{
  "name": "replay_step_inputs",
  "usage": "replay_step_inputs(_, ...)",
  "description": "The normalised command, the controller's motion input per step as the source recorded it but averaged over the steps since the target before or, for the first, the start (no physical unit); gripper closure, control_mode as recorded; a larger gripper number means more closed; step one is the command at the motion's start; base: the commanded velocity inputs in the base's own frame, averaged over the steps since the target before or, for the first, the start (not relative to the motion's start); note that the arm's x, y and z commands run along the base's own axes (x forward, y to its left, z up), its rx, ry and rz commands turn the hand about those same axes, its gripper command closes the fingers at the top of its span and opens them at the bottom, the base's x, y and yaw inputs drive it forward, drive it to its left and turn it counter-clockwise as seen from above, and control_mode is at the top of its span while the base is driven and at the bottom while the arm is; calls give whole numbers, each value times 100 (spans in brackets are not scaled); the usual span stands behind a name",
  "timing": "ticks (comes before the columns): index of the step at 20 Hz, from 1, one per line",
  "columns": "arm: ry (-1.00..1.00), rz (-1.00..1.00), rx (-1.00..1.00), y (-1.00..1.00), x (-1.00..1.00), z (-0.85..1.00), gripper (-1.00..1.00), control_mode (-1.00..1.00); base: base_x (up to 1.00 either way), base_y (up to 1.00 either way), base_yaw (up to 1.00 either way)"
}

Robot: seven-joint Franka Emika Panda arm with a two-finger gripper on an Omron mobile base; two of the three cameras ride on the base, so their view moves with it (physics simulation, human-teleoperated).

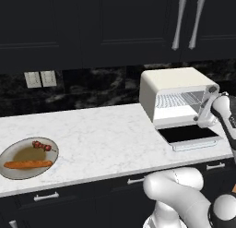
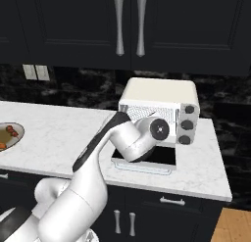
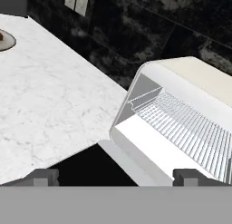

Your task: Pick up the kebab skewer and baguette bread, and place them inside the toaster oven. Close the toaster oven door and start by setting the timer.

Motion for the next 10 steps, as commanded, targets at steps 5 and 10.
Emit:
replay_step_inputs(5, -10, 0, 0, 0, 61, -11, -100, -100, 0, 0, 0)
replay_step_inputs(10, -14, 1, 0, -21, 38, -25, -100, -100, 0, 0, 0)
